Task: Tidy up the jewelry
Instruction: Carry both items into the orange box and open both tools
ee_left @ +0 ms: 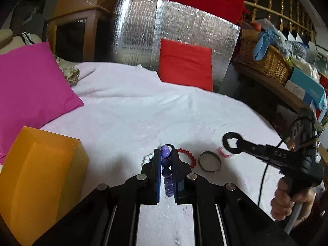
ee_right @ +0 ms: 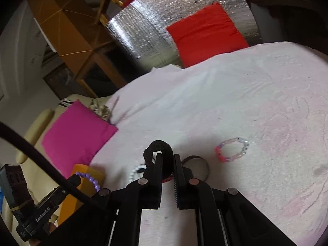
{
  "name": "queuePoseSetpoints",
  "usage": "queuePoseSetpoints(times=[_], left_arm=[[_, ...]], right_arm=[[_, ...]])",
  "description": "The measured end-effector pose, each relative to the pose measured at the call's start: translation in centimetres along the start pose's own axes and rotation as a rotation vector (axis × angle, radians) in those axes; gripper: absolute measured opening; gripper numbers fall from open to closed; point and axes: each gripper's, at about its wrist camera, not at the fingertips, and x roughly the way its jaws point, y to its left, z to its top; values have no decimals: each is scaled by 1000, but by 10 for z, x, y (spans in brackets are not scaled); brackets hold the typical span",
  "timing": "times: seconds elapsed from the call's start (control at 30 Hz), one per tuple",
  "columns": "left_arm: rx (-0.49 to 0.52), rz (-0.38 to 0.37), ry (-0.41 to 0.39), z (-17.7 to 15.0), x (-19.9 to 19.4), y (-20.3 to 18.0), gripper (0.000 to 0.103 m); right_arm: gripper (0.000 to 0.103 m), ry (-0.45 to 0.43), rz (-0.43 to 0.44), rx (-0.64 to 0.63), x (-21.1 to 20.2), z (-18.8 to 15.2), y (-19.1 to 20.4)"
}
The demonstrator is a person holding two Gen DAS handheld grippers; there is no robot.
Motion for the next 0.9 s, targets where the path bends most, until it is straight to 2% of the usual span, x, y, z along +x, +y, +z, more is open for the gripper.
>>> queuePoseSetpoints(times=[0.27, 0.43, 0.63, 0.73, 0.9], left_arm=[[-43, 21, -101, -10, -71, 19, 9], [-46, 82, -125, -23, -114, 48, 9], [-92, 242, -110, -40, -152, 108, 9], [-120, 304, -81, -52, -153, 133, 9], [-163, 366, -5, -74, -140, 163, 10]], right_arm=[[10, 19, 144, -64, 1, -26, 60], [10, 70, 214, -122, 11, -56, 104], [10, 151, 271, -199, 37, -87, 168], [10, 202, 305, -231, 57, -101, 202], [10, 285, 267, -347, 91, -127, 248]])
